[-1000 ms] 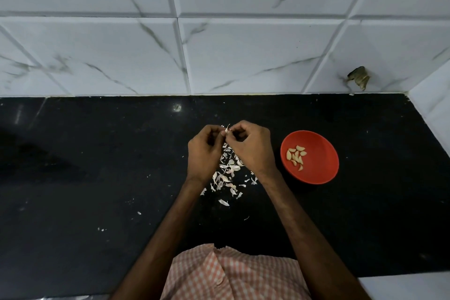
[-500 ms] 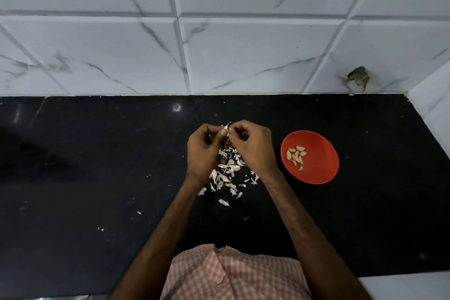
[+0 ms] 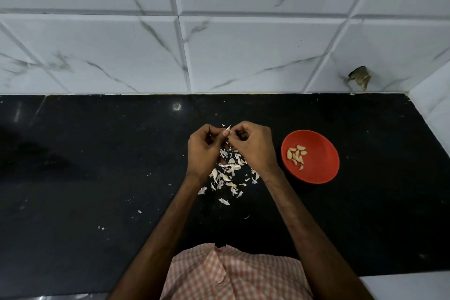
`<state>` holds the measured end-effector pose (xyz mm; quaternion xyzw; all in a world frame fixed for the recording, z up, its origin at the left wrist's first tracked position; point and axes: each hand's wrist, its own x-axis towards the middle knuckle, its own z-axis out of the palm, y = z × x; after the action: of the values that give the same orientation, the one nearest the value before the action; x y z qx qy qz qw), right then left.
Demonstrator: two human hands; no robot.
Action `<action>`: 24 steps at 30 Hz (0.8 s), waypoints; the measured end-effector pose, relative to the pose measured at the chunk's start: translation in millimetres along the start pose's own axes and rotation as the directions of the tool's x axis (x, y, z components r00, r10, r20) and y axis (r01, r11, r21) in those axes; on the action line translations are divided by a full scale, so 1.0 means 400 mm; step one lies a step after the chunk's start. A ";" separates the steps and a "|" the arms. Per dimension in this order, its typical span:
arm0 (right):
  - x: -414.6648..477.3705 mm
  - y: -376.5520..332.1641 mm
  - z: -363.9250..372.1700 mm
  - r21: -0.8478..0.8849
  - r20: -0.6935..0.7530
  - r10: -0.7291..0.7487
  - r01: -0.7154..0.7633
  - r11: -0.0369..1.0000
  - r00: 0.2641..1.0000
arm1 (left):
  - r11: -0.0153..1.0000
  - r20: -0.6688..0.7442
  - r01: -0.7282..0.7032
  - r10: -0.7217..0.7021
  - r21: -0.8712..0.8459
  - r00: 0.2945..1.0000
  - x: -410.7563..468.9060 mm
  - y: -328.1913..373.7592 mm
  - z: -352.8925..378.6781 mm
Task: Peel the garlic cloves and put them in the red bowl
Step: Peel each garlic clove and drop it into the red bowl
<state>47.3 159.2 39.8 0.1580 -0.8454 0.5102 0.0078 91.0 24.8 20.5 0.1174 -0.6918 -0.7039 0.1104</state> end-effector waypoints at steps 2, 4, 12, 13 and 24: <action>0.000 0.001 0.002 0.000 -0.010 0.010 -0.010 1.000 1.000 | 0.999 0.014 0.011 -0.010 -0.032 1.000 -0.001 -0.001 -0.001; 0.001 -0.001 0.004 0.007 -0.013 0.014 -0.014 1.000 1.000 | 0.997 0.020 0.026 -0.024 -0.068 0.999 -0.003 0.000 -0.003; 0.004 -0.001 0.004 -0.019 -0.018 0.037 -0.037 0.999 0.999 | 0.995 0.046 0.058 -0.054 -0.081 0.997 -0.002 -0.002 -0.002; 0.004 -0.002 0.002 -0.024 -0.010 0.029 -0.029 0.999 1.000 | 0.995 0.049 0.061 -0.058 -0.079 0.997 0.000 -0.001 -0.003; 0.006 0.011 0.007 0.099 0.019 0.105 -0.106 0.989 0.994 | 0.995 0.049 0.056 -0.052 -0.087 0.997 0.002 0.006 -0.006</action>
<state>44.2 158.2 35.2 0.1169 -0.8260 0.5504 -0.0328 91.1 22.2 22.8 0.1147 -0.6590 -0.7390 0.0804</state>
